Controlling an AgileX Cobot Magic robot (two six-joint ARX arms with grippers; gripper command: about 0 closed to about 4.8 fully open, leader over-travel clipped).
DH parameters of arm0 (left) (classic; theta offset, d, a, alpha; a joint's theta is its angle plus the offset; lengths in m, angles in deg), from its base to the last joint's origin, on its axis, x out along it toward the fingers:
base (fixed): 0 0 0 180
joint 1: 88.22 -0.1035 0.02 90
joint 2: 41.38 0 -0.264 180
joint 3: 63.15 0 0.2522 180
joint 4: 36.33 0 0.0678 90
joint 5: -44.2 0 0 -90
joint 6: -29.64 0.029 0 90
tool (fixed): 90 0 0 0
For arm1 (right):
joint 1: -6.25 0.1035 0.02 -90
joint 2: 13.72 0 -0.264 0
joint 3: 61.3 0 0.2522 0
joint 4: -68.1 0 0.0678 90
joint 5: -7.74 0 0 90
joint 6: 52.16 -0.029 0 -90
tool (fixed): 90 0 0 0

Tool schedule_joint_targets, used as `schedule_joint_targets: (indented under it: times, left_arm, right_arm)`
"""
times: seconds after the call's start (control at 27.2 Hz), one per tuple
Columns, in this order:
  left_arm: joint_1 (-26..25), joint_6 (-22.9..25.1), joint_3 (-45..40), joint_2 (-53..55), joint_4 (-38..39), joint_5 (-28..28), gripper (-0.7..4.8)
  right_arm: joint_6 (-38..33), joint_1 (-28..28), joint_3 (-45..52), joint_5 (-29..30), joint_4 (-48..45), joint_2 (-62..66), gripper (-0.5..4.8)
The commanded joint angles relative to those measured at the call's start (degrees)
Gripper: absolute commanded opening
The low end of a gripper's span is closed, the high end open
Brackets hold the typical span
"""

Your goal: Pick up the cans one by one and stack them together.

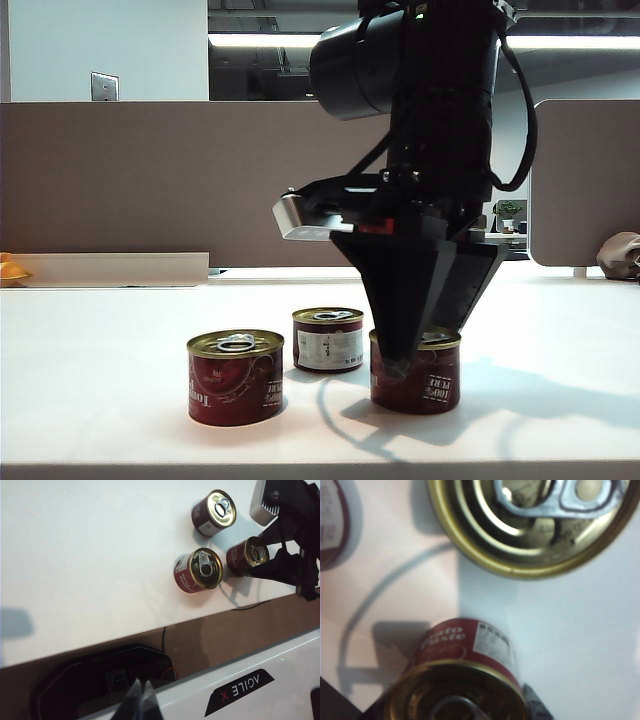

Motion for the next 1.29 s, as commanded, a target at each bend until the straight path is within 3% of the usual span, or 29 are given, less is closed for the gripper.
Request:
schedule_joint_targets:
  times: [0.04, 0.59, 0.85, 1.29]
  left_arm:
    - [0.0, 0.2, 0.28, -0.96, 0.09, -0.42, -0.06]
    - [0.0, -0.02, 0.35, -2.23, 0.96, -0.63, -0.06]
    - [0.0, 0.0, 0.35, -2.29, 1.51, -4.09, -0.06]
    - [0.0, 0.17, 0.35, -2.29, 1.79, -3.87, -0.06]
  right_arm:
    - [-0.04, 0.09, -0.46, 0.55, -0.2, -0.13, 2.38]
    - [0.63, -1.44, -16.74, 0.2, 4.9, 0.68, 2.29]
    - [0.9, -2.25, -22.1, 1.44, 7.93, 6.91, 2.29]
    - [1.03, -2.25, -22.51, 3.56, 5.33, 10.54, 2.29]
